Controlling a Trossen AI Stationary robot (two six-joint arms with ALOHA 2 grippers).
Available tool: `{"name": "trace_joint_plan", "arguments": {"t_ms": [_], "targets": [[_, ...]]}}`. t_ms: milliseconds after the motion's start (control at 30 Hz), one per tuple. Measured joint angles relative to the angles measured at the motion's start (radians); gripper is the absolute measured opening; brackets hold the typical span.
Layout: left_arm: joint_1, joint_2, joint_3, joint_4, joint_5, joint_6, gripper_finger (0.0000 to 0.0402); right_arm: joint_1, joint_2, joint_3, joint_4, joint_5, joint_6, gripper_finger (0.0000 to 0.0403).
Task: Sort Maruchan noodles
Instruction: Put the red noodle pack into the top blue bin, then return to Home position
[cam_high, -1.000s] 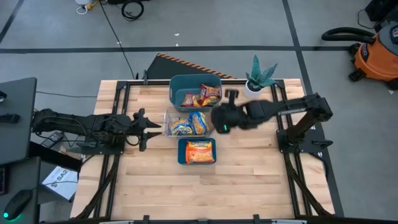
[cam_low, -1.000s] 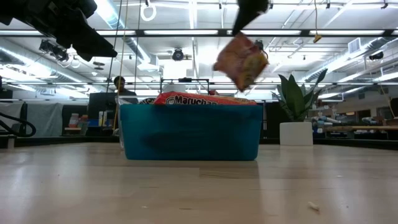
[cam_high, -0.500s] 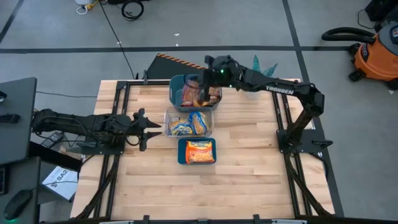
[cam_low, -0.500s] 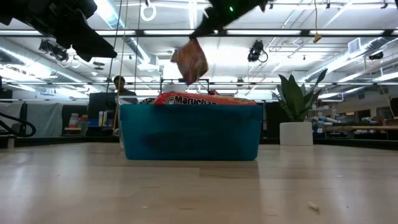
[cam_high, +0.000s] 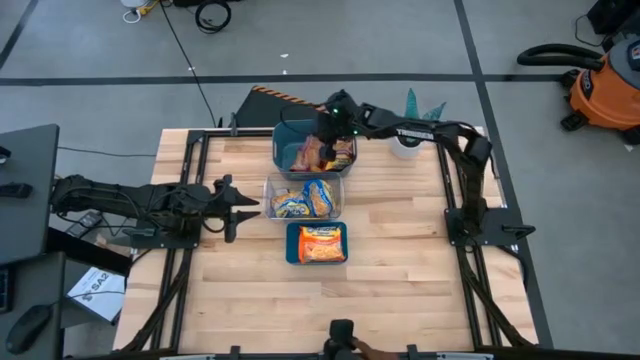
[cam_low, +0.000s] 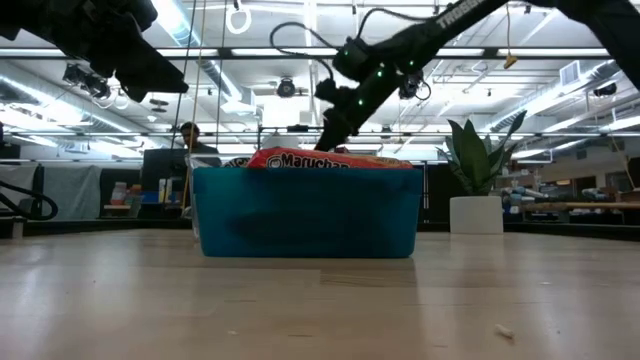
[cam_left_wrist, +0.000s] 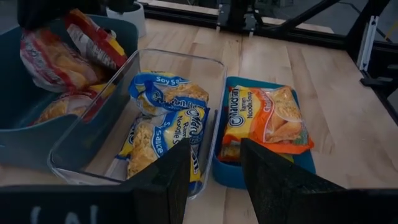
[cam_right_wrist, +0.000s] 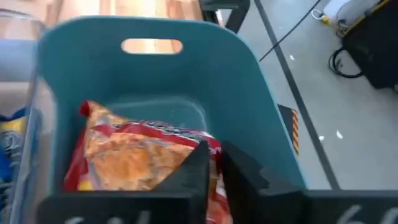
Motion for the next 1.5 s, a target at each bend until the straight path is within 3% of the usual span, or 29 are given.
{"name": "trace_joint_plan", "arguments": {"t_ms": [200, 333, 600, 733, 1067, 1300, 1500], "targets": [[0.000, 0.000, 0.000, 0.001, -0.023, 0.010, 0.0146, -0.001, 0.008, 0.000, 0.086, -0.018, 0.007, 0.0117], [0.000, 0.000, 0.000, 0.008, -0.098, 0.005, 0.0146, -0.001, -0.073, 0.001, 0.118, -0.053, -0.005, 0.0154], [-0.001, -0.070, -0.012, 0.027, -0.104, 0.047, 0.0146, 0.008, -0.239, -0.023, -0.069, -0.107, 0.091, 0.0161], [-0.002, -0.124, -0.083, 0.099, -0.072, 0.051, 0.0146, 0.060, -0.332, -0.189, -0.018, -0.081, 0.155, 0.0154], [-0.008, -0.363, -0.261, 0.264, -0.064, 0.037, 0.0142, 0.150, -0.707, -0.768, 0.484, 0.058, 0.333, 0.0152], [-0.007, -0.502, -0.341, 0.278, -0.137, 0.025, 0.0142, 0.153, -0.939, -1.009, 0.565, 0.077, 0.463, 0.0152], [-0.007, -0.570, -0.371, 0.273, -0.175, 0.056, 0.0142, 0.151, -1.117, -1.241, 0.748, 0.126, 0.542, 0.0152]]}}
